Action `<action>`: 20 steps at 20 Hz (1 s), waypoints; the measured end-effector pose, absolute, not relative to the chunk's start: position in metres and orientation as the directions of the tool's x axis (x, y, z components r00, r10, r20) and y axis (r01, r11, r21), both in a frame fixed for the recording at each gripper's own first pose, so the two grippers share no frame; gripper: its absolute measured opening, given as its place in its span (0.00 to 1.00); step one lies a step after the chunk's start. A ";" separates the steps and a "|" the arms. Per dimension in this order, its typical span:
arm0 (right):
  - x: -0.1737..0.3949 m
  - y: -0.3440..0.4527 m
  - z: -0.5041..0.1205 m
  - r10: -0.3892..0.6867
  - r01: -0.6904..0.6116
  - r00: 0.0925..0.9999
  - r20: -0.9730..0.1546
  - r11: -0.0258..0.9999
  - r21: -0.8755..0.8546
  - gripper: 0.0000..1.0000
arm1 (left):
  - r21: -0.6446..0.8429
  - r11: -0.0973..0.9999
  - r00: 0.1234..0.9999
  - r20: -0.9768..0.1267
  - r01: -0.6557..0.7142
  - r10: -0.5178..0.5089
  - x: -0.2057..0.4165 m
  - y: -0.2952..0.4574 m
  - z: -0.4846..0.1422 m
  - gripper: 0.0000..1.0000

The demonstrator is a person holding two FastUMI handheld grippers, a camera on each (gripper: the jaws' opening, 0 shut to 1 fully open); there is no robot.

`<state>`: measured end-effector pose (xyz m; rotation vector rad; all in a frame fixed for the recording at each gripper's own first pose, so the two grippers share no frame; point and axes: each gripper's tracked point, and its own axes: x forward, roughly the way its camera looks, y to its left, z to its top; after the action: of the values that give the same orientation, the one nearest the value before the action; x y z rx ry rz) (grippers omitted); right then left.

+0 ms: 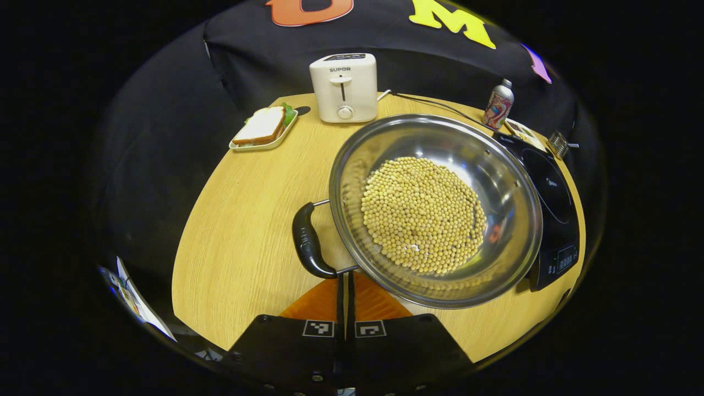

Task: First push the handle of the pot to place it horizontally, then grasp the pot with both hands and set it on the induction cooktop.

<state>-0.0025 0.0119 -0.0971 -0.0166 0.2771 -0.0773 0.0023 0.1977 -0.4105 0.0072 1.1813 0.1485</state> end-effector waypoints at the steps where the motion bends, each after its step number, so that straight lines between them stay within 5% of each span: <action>1: -0.001 0.013 -0.097 -0.076 0.072 0.959 -0.272 0.997 -0.025 0.99 | 0.080 0.990 0.372 -0.921 -0.115 0.118 0.005 0.200 -0.411 0.00; 3: 0.001 0.017 -0.098 -0.072 0.067 0.958 -0.277 0.997 -0.028 0.98 | 0.080 0.989 0.374 -0.920 -0.123 0.121 0.008 0.206 -0.412 0.00; 4: 0.002 0.017 -0.098 -0.074 0.068 0.958 -0.278 0.997 -0.032 0.99 | 0.080 0.989 0.375 -0.919 -0.127 0.122 0.010 0.209 -0.411 0.10; 5: 0.003 0.018 -0.098 -0.072 0.065 0.958 -0.279 0.997 -0.034 0.98 | 0.079 0.989 0.377 -0.918 -0.129 0.122 0.012 0.210 -0.412 0.00; 10: 0.005 0.022 -0.099 -0.070 0.063 0.956 -0.285 0.997 -0.037 0.98 | 0.073 0.987 0.380 -0.917 -0.142 0.122 0.020 0.216 -0.412 0.00; 11: 0.005 0.023 -0.099 -0.070 0.062 0.956 -0.286 0.997 -0.037 0.99 | 0.070 0.987 0.380 -0.917 -0.148 0.122 0.023 0.218 -0.412 0.10; 12: 0.006 0.024 -0.098 -0.068 0.060 0.956 -0.285 0.998 -0.036 0.99 | 0.068 0.986 0.381 -0.917 -0.152 0.122 0.023 0.219 -0.412 0.00; 20: 0.008 0.031 -0.104 -0.062 0.047 0.950 -0.306 0.997 -0.055 0.99 | 0.084 0.984 0.391 -0.909 -0.160 0.141 0.043 0.236 -0.413 0.00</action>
<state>0.0083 0.0313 -0.1039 -0.0475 0.3127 -0.0555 0.0429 0.2360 -0.4129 -0.0186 1.1533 0.1915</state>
